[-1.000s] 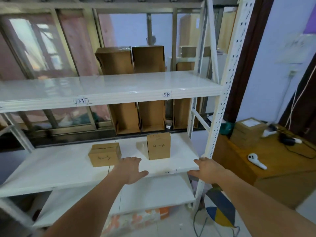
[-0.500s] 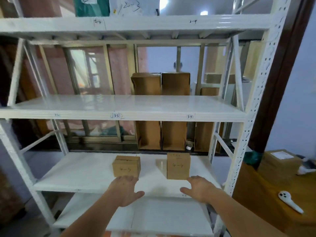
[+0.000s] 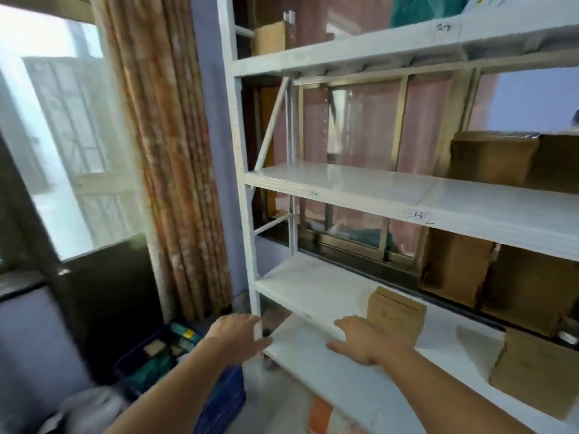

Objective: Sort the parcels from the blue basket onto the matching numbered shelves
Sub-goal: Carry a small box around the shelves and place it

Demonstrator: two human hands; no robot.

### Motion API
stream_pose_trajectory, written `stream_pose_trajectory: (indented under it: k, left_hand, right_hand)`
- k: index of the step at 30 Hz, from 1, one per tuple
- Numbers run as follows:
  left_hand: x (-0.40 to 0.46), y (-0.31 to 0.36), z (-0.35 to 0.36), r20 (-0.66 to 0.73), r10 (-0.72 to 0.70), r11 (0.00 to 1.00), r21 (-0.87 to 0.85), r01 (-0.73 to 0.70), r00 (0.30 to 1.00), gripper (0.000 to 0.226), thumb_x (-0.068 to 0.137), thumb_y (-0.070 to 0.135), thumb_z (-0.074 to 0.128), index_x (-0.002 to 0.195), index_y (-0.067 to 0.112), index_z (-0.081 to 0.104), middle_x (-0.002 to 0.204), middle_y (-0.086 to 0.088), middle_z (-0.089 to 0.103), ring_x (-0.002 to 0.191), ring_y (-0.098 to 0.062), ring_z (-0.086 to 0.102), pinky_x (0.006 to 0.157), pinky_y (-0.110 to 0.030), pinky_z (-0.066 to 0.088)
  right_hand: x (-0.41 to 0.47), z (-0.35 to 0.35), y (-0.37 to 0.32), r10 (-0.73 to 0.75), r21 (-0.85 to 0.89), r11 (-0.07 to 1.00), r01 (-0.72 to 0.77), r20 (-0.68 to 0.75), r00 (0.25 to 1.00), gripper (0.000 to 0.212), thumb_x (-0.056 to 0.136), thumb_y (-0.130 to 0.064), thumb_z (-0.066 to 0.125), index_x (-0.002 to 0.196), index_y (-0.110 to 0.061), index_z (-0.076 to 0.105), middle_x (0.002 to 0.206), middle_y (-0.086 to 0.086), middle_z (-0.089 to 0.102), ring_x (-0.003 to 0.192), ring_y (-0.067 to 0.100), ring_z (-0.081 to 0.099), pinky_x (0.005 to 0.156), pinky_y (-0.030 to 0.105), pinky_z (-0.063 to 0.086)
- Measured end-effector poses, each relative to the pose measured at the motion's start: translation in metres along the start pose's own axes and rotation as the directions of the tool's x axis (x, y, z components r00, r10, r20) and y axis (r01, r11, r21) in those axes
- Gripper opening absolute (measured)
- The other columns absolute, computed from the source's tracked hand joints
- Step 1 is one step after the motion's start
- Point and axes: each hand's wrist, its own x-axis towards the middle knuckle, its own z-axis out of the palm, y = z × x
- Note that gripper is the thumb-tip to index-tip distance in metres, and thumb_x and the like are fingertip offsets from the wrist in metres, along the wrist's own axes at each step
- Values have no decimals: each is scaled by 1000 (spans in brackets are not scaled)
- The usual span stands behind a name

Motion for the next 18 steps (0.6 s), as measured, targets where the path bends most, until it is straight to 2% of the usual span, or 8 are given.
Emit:
stream_pose_trajectory:
  k: [2,5,8,11,15,18]
  left_hand:
    - [-20,-45,-2,25,-84,996,11,84,996,49,88,72,38,110,35,60,126,7,65,116,-22,62,97,-43,50]
    - [-52,-110,8,55,-239,971,-7,239,970,72,83,80,36,128,28,59,134,2,63,123,-24,59,100,-43,48]
    - [-79,-169,36,73,-367,928,-37,371,927,73,85,80,36,130,27,56,134,-1,63,123,-27,59,95,-42,47]
    - [-103,-205,39,122,-479,870,-63,489,869,79,88,81,36,140,23,51,140,-2,59,127,-27,56,97,-42,46]
    - [-102,-244,42,132,-567,808,-105,580,813,86,87,83,32,149,25,44,146,0,55,133,-25,53,103,-42,46]
    - [-85,-261,45,158,-586,788,-117,604,795,91,85,86,29,151,26,42,148,0,54,134,-25,52,106,-43,45]
  right_hand:
    - [28,3,-40,-64,-28,998,64,1,998,78,93,-69,44,154,-20,37,157,4,40,141,25,39,114,36,32]
    - [61,14,-94,-140,-40,989,141,40,989,75,93,-65,46,154,-21,37,159,4,38,143,25,38,115,37,33]
    - [90,27,-142,-219,-57,973,224,84,972,74,92,-67,46,152,-23,42,155,6,43,141,26,41,113,38,36]
    - [120,38,-185,-277,-70,956,285,107,955,80,88,-71,46,153,-25,40,156,5,42,141,26,42,114,41,37]
    - [160,36,-230,-372,-136,909,393,157,915,79,93,-68,46,155,-22,35,159,4,39,144,25,37,116,40,34]
    - [193,28,-252,-421,-150,880,451,195,886,75,93,-68,46,151,-21,40,155,6,43,141,27,41,114,42,37]
